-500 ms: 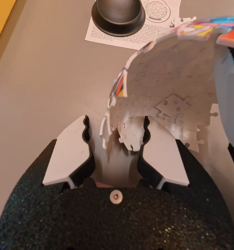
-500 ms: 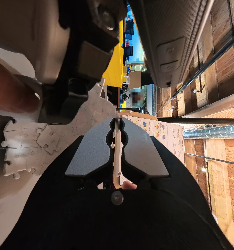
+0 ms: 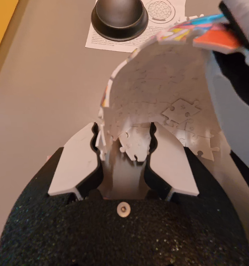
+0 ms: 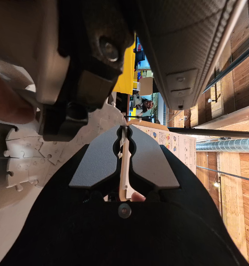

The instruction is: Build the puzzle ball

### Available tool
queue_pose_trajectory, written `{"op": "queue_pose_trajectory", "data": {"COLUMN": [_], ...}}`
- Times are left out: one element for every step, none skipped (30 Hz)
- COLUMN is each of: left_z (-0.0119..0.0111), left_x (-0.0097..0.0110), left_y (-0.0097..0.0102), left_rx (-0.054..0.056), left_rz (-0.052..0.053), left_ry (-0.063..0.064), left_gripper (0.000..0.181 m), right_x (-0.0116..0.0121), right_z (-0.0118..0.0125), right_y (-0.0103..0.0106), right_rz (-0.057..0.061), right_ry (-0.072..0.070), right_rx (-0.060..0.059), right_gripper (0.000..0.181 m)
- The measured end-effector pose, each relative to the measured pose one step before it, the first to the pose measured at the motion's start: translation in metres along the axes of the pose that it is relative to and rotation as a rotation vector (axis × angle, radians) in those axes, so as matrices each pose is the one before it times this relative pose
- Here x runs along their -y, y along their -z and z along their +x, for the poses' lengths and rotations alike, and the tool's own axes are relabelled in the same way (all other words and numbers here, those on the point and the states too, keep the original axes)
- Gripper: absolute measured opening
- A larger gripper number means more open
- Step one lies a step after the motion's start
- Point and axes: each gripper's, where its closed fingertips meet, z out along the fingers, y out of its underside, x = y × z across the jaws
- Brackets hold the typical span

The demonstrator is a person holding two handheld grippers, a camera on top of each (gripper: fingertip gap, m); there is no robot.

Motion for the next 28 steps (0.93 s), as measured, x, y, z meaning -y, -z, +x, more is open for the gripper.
{"op": "queue_pose_trajectory", "data": {"left_z": [-0.00050,-0.00028,0.00025,0.00199,0.00215,0.00127,0.00300,0.00170,-0.00287,-0.00225,0.00291,0.00485,0.00155,0.00014,-0.00001,-0.00099,-0.00198,-0.00086,0.00045,0.00021,-0.00050,0.00018,0.00078,0.00066,0.00082,0.00095,0.00046,0.00015], "left_x": [0.00027,-0.00005,-0.00074,-0.00026,0.00355,0.00655,0.00759,0.00816,0.00984,0.00997,0.00868,0.00667,0.00471,0.00092,-0.00284,-0.00459,-0.00465,-0.00377,-0.00281,-0.00149,-0.00077,-0.00087,-0.00176,-0.00222,-0.00207,-0.00155,-0.00127,-0.00100], "left_y": [0.00021,0.00024,0.00045,0.00158,0.00353,0.00534,0.00625,0.00634,0.00617,0.00626,0.00581,0.00530,0.00413,0.00264,0.00088,-0.00021,-0.00071,-0.00077,-0.00071,-0.00052,-0.00040,-0.00072,-0.00095,-0.00099,-0.00110,-0.00108,-0.00094,-0.00091], "left_rx": [0.0047,-0.0030,-0.0146,-0.0354,-0.0409,-0.0369,-0.0467,-0.0350,0.0003,-0.0029,-0.0388,-0.0536,-0.0273,-0.0194,-0.0213,-0.0147,-0.0090,-0.0137,-0.0202,-0.0144,-0.0062,-0.0086,-0.0100,-0.0062,-0.0067,-0.0081,-0.0056,-0.0039], "left_rz": [0.0010,-0.0022,-0.0051,0.0027,0.0316,0.0492,0.0480,0.0461,0.0516,0.0531,0.0477,0.0416,0.0331,0.0114,-0.0108,-0.0210,-0.0207,-0.0160,-0.0113,-0.0069,-0.0044,-0.0058,-0.0128,-0.0180,-0.0166,-0.0126,-0.0099,-0.0087], "left_ry": [0.0022,0.0119,0.0220,0.0274,0.0312,0.0200,-0.0042,-0.0147,-0.0056,-0.0076,-0.0174,-0.0198,-0.0021,0.0064,0.0088,0.0162,0.0210,0.0200,0.0158,0.0142,0.0084,-0.0020,-0.0067,-0.0053,-0.0062,-0.0068,-0.0025,0.0016], "left_gripper": [0.070,0.071,0.070,0.070,0.071,0.071,0.072,0.076,0.078,0.076,0.080,0.081,0.080,0.079,0.080,0.080,0.081,0.081,0.081,0.081,0.081,0.081,0.081,0.081,0.081,0.081,0.081,0.081], "right_x": [-0.00037,0.00005,0.00012,-0.00113,-0.00237,-0.00297,-0.00353,-0.00409,-0.00391,-0.00333,-0.00309,-0.00315,-0.00316,-0.00301,-0.00277,-0.00272,-0.00295,-0.00349,-0.00371,-0.00403,-0.00500,-0.00606,-0.00662,-0.00653,-0.00646,-0.00623,-0.00590,-0.00524], "right_z": [0.00039,0.00059,0.00044,0.00004,0.00020,0.00013,0.00011,0.00013,0.00004,-0.00004,-0.00011,-0.00006,0.00014,0.00016,0.00013,0.00017,-0.00017,-0.00015,-0.00001,0.00002,0.00021,0.00015,0.00007,-0.00017,0.00003,0.00002,0.00001,0.00056], "right_y": [-0.00017,-0.00007,0.00029,0.00014,-0.00043,-0.00098,-0.00127,-0.00138,-0.00151,-0.00137,-0.00118,-0.00089,-0.00057,-0.00060,-0.00069,-0.00088,-0.00128,-0.00167,-0.00199,-0.00237,-0.00292,-0.00350,-0.00393,-0.00448,-0.00521,-0.00541,-0.00506,-0.00459], "right_rz": [-0.0015,0.0031,0.0057,-0.0023,-0.0053,-0.0032,-0.0036,-0.0064,-0.0065,-0.0040,-0.0025,-0.0044,-0.0077,-0.0087,-0.0072,-0.0082,-0.0090,-0.0113,-0.0106,-0.0098,-0.0161,-0.0222,-0.0250,-0.0223,-0.0202,-0.0147,-0.0102,-0.0037], "right_ry": [0.0008,-0.0047,-0.0052,-0.0037,-0.0034,-0.0110,-0.0182,-0.0198,-0.0227,-0.0267,-0.0261,-0.0212,-0.0184,-0.0196,-0.0219,-0.0263,-0.0286,-0.0267,-0.0234,-0.0240,-0.0301,-0.0317,-0.0281,-0.0296,-0.0374,-0.0435,-0.0427,-0.0478], "right_rx": [0.0000,0.0005,0.0017,0.0025,0.0007,0.0015,0.0045,0.0074,0.0096,0.0082,0.0056,0.0041,0.0032,0.0041,0.0066,0.0085,0.0122,0.0138,0.0135,0.0139,0.0163,0.0219,0.0278,0.0332,0.0334,0.0347,0.0387,0.0380], "right_gripper": [0.006,0.006,0.006,0.006,0.007,0.007,0.007,0.008,0.008,0.008,0.008,0.008,0.009,0.009,0.009,0.009,0.009,0.009,0.009,0.009,0.010,0.011,0.012,0.014,0.014,0.015,0.015,0.016]}}
